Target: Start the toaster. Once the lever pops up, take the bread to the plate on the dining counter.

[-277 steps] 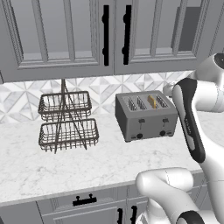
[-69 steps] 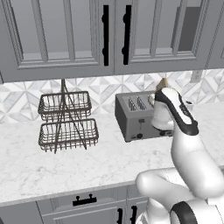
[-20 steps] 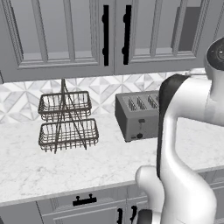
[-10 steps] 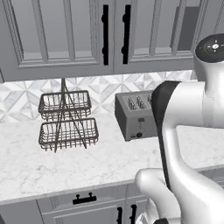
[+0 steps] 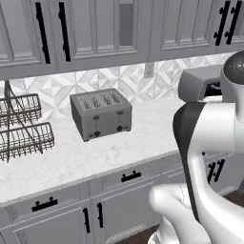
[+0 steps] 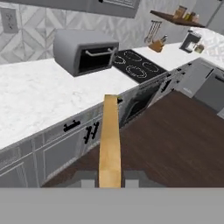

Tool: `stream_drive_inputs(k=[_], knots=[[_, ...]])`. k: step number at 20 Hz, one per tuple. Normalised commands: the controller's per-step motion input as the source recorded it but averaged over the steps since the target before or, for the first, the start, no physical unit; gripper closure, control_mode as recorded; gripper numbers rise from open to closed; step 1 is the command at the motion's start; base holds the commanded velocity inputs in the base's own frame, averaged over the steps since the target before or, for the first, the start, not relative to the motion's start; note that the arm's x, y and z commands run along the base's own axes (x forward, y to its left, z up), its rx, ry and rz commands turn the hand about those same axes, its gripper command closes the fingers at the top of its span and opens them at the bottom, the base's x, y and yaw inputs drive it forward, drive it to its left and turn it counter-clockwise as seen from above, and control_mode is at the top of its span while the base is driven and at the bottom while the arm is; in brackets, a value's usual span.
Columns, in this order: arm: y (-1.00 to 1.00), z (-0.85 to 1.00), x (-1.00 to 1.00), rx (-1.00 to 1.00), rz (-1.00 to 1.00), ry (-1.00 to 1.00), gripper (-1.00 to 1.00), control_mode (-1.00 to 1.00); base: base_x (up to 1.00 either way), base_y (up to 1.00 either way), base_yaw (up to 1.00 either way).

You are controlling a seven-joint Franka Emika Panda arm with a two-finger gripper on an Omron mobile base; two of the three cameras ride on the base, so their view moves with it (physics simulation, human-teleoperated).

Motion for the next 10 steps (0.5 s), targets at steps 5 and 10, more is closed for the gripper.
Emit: stream_drive_inputs(k=[5,10], knots=[[0.0,0.0,0.0,0.0,0.0,0.0,1.0,1.0,0.0,-0.83,-0.69],[0.0,0.0,0.0,0.0,0.0,0.0,1.0,1.0,0.01,-1.0,-0.58]])
